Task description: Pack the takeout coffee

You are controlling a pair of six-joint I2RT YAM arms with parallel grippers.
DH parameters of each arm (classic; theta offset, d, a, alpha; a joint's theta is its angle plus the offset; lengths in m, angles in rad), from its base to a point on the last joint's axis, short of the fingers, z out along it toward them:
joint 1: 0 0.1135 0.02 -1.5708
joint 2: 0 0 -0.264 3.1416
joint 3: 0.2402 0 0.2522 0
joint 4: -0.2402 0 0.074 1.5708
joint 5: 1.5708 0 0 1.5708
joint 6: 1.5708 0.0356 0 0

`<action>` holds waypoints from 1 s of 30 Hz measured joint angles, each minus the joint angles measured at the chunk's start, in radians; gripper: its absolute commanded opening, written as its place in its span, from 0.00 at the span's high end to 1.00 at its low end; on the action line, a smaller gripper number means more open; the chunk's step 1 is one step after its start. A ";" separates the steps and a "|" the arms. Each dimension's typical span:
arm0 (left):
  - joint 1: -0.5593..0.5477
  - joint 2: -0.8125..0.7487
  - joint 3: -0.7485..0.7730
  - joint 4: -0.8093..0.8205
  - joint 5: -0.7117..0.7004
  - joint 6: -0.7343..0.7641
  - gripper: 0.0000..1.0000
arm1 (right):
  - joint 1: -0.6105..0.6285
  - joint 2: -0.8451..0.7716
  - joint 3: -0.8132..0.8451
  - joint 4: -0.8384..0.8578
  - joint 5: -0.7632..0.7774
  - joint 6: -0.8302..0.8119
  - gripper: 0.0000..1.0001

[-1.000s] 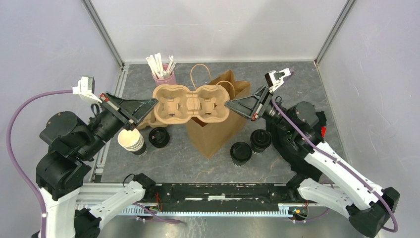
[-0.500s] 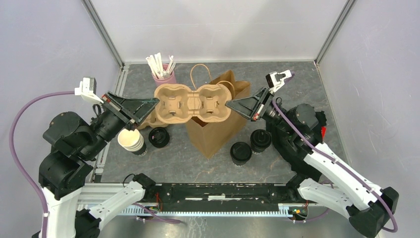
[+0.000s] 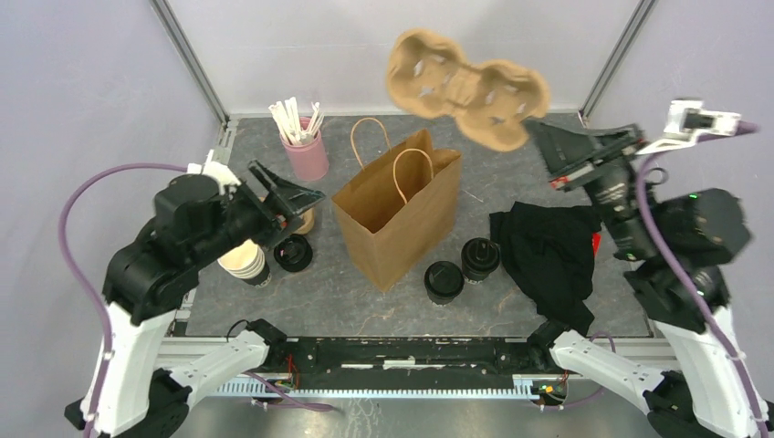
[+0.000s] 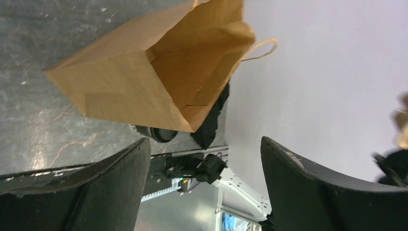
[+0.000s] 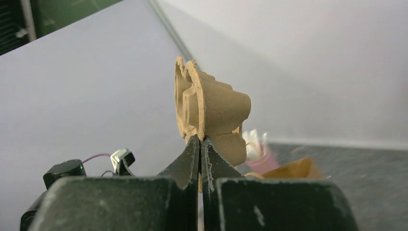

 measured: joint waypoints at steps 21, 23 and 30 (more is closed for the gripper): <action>-0.065 0.457 0.134 -0.277 -0.052 -0.249 0.22 | 0.000 0.004 0.068 -0.217 0.173 -0.308 1.00; -0.080 0.481 0.130 -0.292 -0.051 -0.280 0.29 | 0.000 0.001 0.068 -0.217 0.176 -0.317 1.00; -0.101 0.511 0.134 -0.323 -0.053 -0.341 0.56 | 0.000 -0.002 0.068 -0.223 0.200 -0.338 1.00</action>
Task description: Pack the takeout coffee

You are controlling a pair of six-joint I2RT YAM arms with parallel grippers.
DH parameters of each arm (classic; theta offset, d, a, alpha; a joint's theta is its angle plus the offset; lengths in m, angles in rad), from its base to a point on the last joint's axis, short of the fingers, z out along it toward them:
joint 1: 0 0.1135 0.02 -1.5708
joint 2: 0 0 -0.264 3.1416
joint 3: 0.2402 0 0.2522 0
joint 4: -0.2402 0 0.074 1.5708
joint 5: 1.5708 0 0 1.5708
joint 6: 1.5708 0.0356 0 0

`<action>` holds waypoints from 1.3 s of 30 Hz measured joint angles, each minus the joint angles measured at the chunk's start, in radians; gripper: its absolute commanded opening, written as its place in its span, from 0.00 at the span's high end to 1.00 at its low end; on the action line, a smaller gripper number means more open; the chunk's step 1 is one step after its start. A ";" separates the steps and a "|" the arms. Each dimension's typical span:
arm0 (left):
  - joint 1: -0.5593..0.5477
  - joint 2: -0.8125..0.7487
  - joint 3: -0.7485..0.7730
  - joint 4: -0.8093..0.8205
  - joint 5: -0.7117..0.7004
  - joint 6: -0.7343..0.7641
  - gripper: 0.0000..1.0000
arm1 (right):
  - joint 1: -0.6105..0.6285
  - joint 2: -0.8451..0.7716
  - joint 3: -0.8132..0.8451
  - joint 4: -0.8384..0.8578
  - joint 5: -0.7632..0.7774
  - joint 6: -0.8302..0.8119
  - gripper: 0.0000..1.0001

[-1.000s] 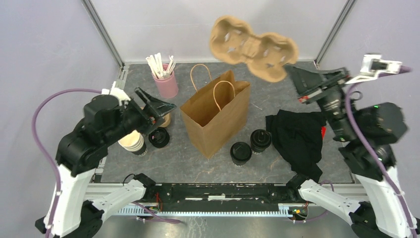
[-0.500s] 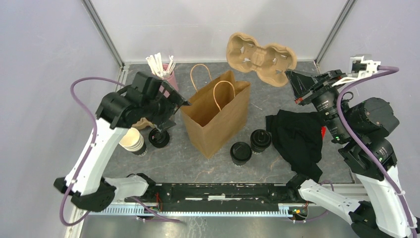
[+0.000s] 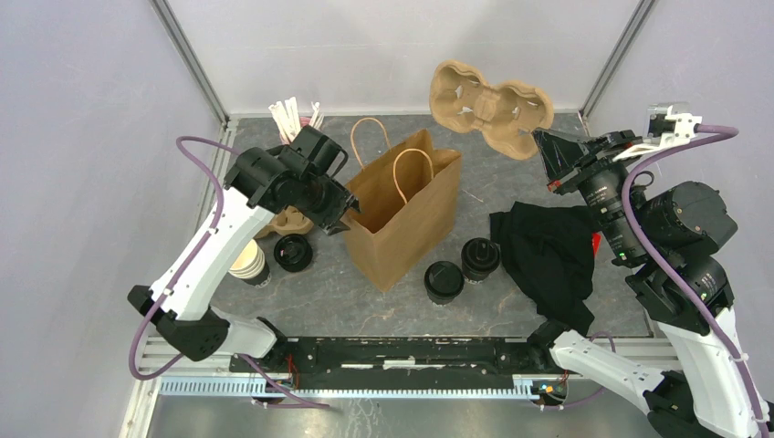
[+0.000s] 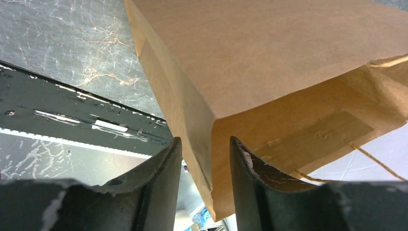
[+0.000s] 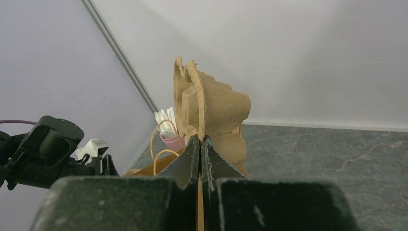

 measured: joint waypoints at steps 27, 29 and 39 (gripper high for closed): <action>-0.003 -0.011 -0.066 0.507 -0.150 0.543 0.98 | 0.000 0.083 0.106 -0.155 0.007 -0.101 1.00; -0.003 -0.071 -0.190 0.626 -0.137 0.661 0.98 | 0.000 0.083 0.116 -0.178 -0.008 -0.101 1.00; -0.003 -0.184 -0.445 0.843 -0.040 0.902 0.98 | 0.000 0.065 0.158 -0.276 -0.098 -0.101 1.00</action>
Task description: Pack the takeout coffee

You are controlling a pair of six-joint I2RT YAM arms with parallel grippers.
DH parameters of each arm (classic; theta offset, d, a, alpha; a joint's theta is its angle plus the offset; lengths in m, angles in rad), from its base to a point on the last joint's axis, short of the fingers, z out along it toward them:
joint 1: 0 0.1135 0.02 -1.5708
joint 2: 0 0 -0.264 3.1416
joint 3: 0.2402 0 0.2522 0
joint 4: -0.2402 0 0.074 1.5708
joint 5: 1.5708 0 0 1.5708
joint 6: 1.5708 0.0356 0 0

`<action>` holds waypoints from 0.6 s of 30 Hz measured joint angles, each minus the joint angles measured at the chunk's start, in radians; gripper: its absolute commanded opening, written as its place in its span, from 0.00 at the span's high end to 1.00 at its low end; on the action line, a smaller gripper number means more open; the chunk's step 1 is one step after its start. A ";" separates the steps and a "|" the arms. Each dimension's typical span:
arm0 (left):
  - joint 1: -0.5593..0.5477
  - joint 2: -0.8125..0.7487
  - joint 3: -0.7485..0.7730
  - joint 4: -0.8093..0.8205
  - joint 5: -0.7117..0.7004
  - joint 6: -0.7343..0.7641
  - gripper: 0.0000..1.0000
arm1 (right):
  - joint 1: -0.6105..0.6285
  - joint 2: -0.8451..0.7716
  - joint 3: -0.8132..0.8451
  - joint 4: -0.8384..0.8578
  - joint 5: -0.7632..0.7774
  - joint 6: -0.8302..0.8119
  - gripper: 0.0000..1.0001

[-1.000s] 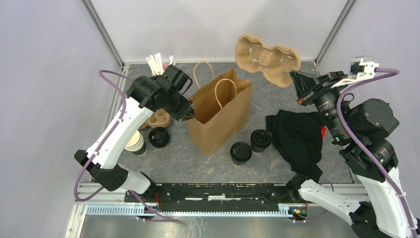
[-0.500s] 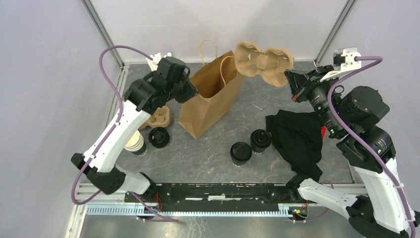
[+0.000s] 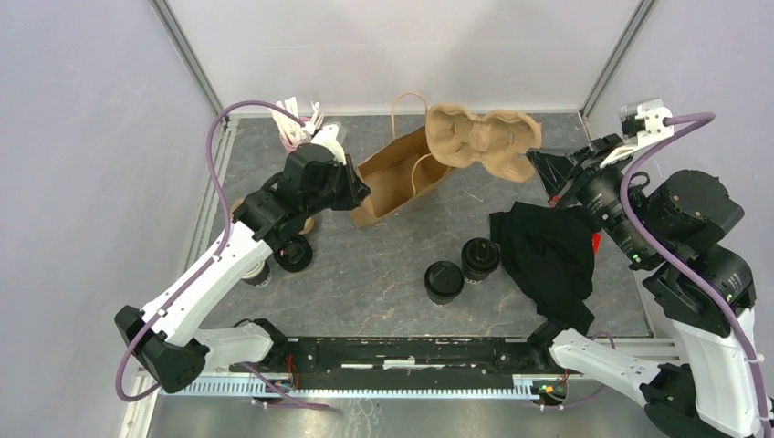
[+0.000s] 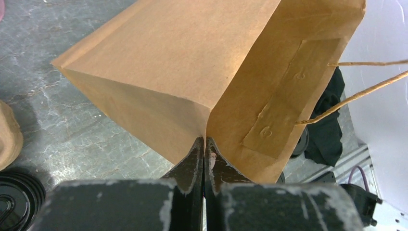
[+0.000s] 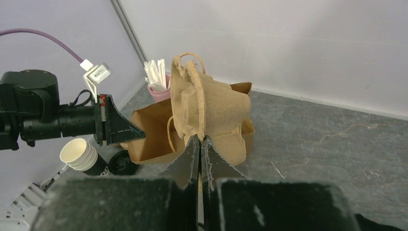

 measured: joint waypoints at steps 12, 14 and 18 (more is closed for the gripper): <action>0.000 -0.135 -0.183 0.066 0.094 -0.028 0.98 | 0.000 -0.056 -0.025 -0.166 -0.045 0.006 1.00; -0.001 -0.153 -0.212 0.069 0.104 -0.054 0.98 | 0.000 -0.071 -0.056 -0.177 -0.064 0.011 1.00; -0.002 -0.183 -0.245 0.072 0.129 -0.098 0.98 | 0.000 -0.084 -0.104 -0.206 -0.109 0.018 1.00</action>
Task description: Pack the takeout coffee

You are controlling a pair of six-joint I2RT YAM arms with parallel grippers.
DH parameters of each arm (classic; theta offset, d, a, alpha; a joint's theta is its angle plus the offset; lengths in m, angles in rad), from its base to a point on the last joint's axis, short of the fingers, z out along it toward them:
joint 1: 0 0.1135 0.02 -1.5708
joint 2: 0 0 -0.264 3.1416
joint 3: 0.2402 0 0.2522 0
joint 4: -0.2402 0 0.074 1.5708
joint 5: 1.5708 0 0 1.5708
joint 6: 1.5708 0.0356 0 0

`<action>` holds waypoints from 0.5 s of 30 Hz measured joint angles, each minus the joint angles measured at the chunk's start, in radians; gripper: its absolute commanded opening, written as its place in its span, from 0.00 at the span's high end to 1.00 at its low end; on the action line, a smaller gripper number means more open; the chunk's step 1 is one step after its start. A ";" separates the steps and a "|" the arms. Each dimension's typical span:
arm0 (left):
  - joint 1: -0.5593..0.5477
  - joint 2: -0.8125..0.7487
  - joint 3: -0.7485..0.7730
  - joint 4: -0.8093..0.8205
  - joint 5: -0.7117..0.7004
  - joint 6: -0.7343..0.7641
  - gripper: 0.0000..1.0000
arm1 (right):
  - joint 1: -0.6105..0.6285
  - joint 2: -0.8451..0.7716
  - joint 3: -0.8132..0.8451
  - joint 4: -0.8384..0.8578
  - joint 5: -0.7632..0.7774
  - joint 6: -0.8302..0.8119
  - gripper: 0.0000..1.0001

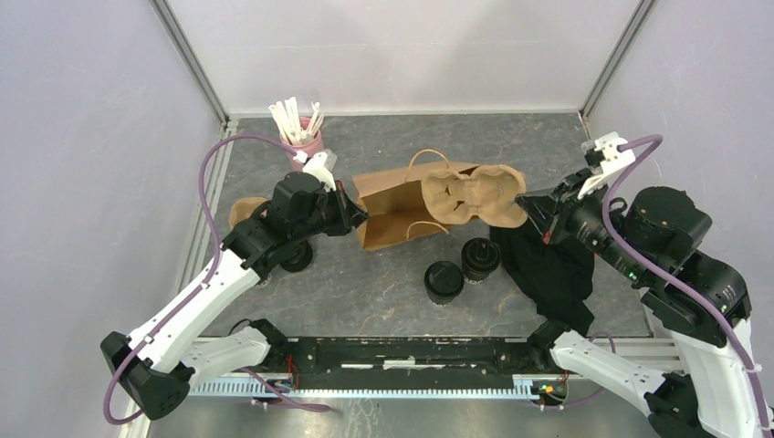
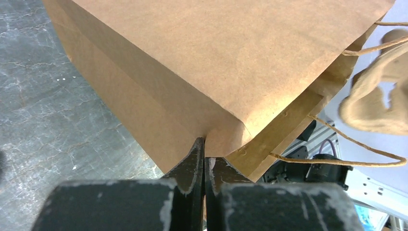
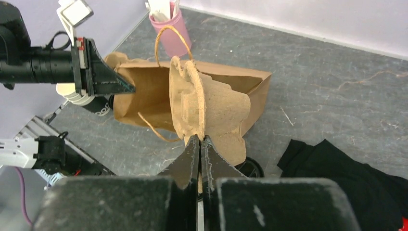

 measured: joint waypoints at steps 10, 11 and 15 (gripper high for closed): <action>-0.001 -0.002 0.000 0.007 0.017 -0.089 0.97 | 0.000 -0.047 -0.080 0.000 -0.067 -0.008 1.00; -0.001 -0.002 0.000 0.007 0.018 -0.100 0.97 | 0.000 -0.054 -0.105 0.005 -0.073 -0.012 1.00; -0.001 -0.002 0.000 0.007 0.024 -0.121 0.96 | 0.000 -0.040 -0.172 0.029 -0.120 -0.029 1.00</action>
